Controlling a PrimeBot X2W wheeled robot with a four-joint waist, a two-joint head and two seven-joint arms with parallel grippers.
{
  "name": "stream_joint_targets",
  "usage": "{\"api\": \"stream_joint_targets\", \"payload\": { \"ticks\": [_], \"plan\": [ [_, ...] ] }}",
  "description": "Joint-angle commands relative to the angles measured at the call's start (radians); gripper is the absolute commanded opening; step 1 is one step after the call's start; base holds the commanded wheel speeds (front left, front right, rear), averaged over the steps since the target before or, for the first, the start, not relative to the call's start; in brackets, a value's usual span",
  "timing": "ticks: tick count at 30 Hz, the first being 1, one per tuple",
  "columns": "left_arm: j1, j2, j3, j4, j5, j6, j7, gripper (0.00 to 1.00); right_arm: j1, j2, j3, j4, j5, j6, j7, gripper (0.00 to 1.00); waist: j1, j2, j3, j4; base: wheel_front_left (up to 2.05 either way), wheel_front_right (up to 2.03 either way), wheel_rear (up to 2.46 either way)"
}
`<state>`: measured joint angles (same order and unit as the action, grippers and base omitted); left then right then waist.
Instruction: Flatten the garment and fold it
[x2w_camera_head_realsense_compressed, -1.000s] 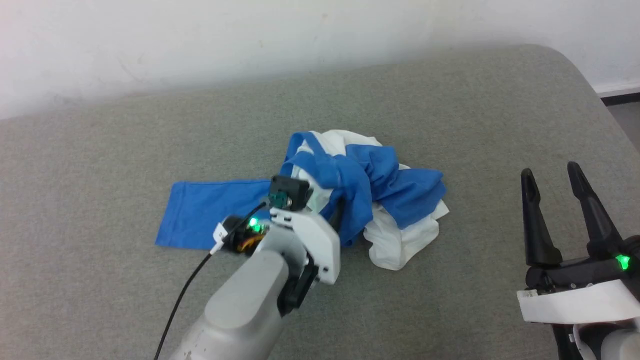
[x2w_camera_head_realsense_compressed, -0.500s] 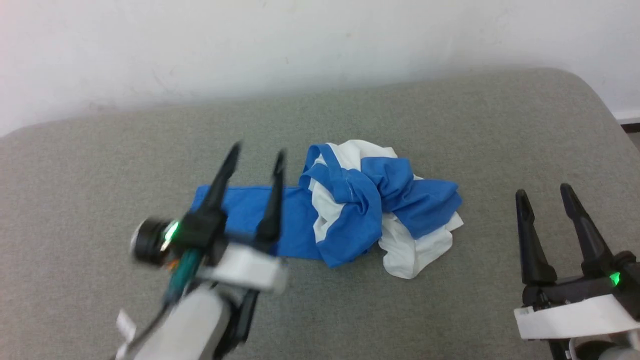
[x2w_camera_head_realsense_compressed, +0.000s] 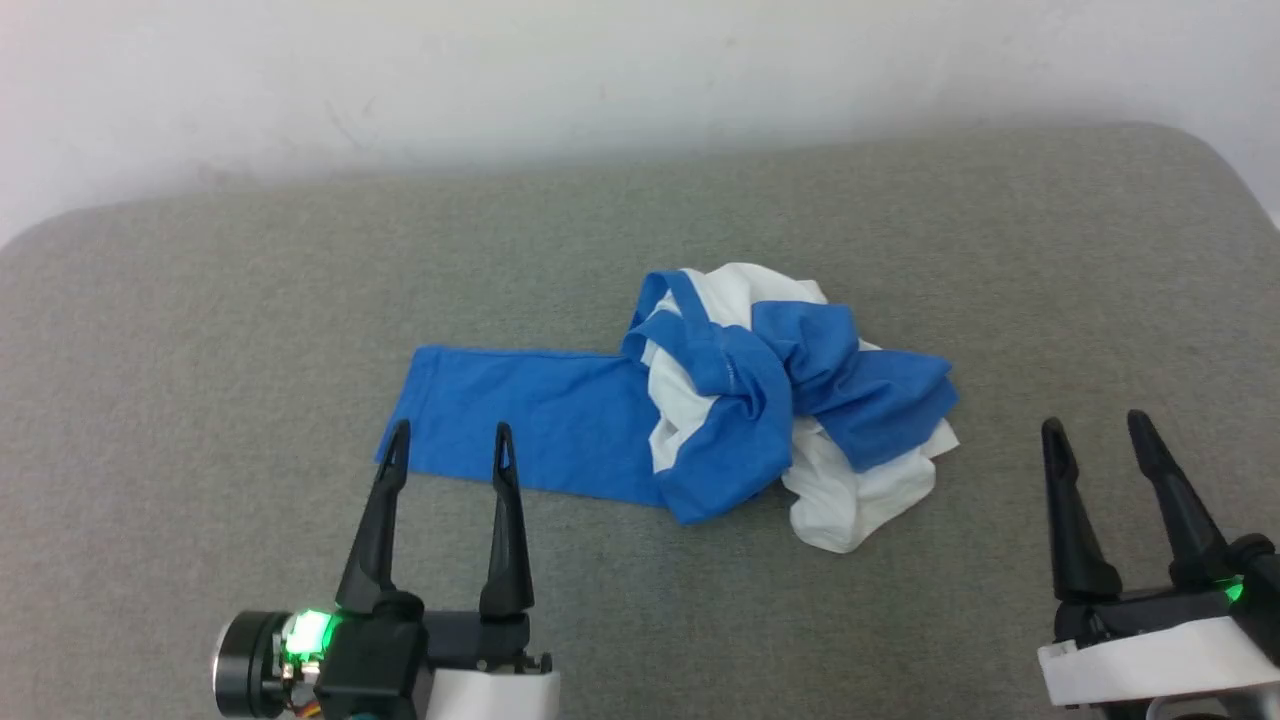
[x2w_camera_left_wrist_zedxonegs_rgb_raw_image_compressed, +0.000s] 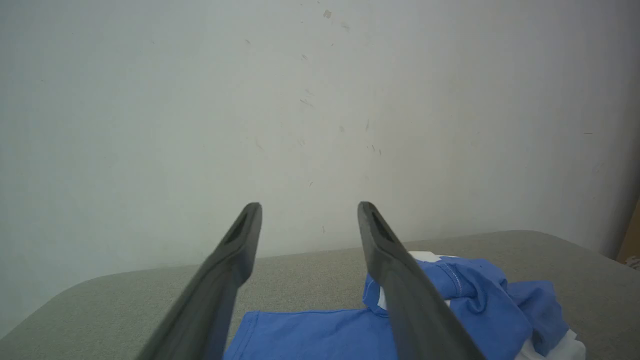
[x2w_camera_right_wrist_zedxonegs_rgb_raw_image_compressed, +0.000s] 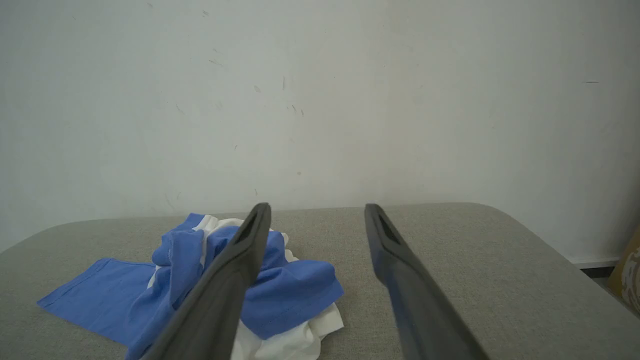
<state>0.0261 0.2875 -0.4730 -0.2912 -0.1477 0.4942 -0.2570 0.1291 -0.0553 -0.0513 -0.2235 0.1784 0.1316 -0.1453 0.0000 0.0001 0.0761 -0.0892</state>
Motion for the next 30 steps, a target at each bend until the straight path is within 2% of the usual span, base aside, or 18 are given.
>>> {"api": "stream_joint_targets", "payload": {
  "ticks": [1, 3, 6, 11, 16, 18, 21, 25, 30],
  "plan": [
    [-0.010, -0.005, 0.010, 0.002, 0.014, -0.011, -0.005, 1.00, -0.008, 0.001, -0.007, 0.001, 0.006, -0.001, -0.006, 1.00, 0.0000, -0.0001, 0.020, 0.022, 0.00, 0.00, 0.00],
    [-0.022, -0.016, 0.021, 0.000, 0.023, -0.020, -0.005, 1.00, -0.028, -0.011, -0.015, 0.000, 0.013, -0.001, -0.001, 1.00, 0.0000, -0.0001, 0.032, 0.035, 0.00, 0.00, 0.00],
    [-0.040, -0.029, 0.034, 0.001, 0.033, -0.036, -0.005, 1.00, -0.080, -0.063, -0.020, 0.005, 0.048, -0.001, 0.019, 1.00, 0.0000, -0.0001, 0.053, 0.052, 0.00, 0.00, 0.00],
    [-0.054, -0.056, 0.061, 0.002, 0.037, -0.051, -0.005, 1.00, -0.204, -0.179, 0.019, 0.052, 0.192, -0.001, 0.119, 1.00, 0.0000, -0.0001, 0.084, 0.071, 0.00, 0.00, 0.00],
    [-0.064, -0.094, 0.074, 0.004, 0.041, -0.072, -0.005, 1.00, -0.317, -0.341, 0.108, 0.145, 0.307, -0.001, 0.251, 1.00, 0.0000, -0.0001, 0.114, 0.095, 0.00, 0.00, 0.00],
    [-0.067, -0.110, 0.077, 0.007, 0.043, -0.081, -0.005, 1.00, -0.351, -0.377, 0.140, 0.195, 0.357, -0.001, 0.295, 1.00, 0.0000, -0.0001, 0.125, 0.104, 0.00, 0.00, 0.00],
    [-0.074, -0.131, 0.078, 0.014, 0.049, -0.097, -0.005, 1.00, -0.390, -0.451, 0.214, 0.256, 0.364, -0.001, 0.339, 1.00, 0.0000, -0.0001, 0.142, 0.120, 0.00, 0.00, 0.00],
    [-0.083, -0.157, 0.080, 0.022, 0.058, -0.115, -0.005, 1.00, -0.430, -0.502, 0.307, 0.348, 0.386, -0.001, 0.359, 1.00, 0.0000, -0.0001, 0.161, 0.138, 0.00, 0.00, 0.00],
    [-0.091, -0.181, 0.078, 0.034, 0.066, -0.137, -0.005, 1.00, -0.470, -0.535, 0.406, 0.449, 0.412, -0.001, 0.337, 1.00, 0.0000, -0.0001, 0.177, 0.159, 0.00, 0.00, 0.00]
  ]
}}
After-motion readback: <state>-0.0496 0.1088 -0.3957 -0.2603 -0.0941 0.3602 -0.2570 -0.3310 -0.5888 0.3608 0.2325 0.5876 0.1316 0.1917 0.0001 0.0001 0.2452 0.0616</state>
